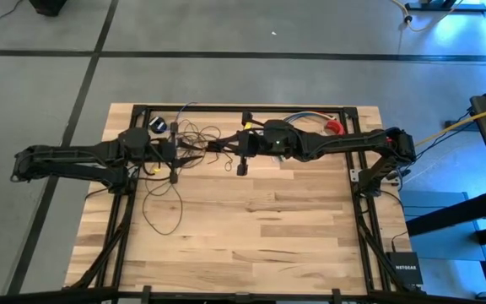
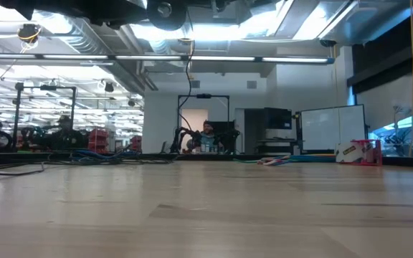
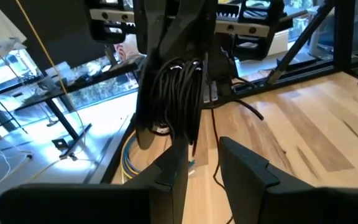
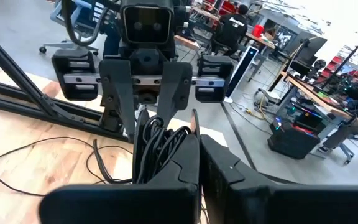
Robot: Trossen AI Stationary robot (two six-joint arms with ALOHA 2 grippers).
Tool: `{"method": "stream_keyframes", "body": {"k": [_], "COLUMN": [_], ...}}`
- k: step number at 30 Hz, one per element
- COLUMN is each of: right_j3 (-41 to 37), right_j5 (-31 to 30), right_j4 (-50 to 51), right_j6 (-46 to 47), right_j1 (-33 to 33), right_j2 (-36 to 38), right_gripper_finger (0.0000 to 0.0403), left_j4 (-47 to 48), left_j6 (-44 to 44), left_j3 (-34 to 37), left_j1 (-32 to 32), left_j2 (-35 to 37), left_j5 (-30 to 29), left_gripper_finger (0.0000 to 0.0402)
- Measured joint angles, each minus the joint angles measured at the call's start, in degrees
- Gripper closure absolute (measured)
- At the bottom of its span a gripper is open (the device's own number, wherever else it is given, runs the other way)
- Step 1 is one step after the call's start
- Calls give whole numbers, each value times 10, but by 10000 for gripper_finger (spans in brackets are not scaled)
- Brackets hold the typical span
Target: Coiling cords
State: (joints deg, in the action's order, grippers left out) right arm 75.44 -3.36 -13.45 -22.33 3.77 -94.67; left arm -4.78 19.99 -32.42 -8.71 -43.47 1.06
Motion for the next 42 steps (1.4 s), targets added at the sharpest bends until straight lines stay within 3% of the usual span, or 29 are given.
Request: {"method": "stream_keyframes", "body": {"k": [13, 17, 22, 27, 37, 42], "right_j3": [0, 0, 0, 0, 0, 0], "right_j5": [0, 0, 5, 8, 10, 7], "right_j4": [-8, -10, -20, -17, -19, 30], "right_j6": [0, 0, 0, 0, 0, -3], "right_j1": [0, 0, 0, 0, 0, -1], "right_j2": [-1, -1, -1, -1, -1, 30], "right_gripper_finger": [397, 397, 397, 396, 358, 306], "left_j4": [-38, -60, -73, -76, -82, -86], "left_j6": [-10, -13, -2, -3, -1, -1], "left_j3": [0, 0, 0, 0, 0, 0], "left_j1": [6, 6, 6, 6, 5, 5], "left_j2": [-23, -38, -47, -45, -45, -41], "left_j5": [-2, -4, -3, -3, -1, 0], "left_gripper_finger": [321, 341, 394, 398, 400, 400]}}
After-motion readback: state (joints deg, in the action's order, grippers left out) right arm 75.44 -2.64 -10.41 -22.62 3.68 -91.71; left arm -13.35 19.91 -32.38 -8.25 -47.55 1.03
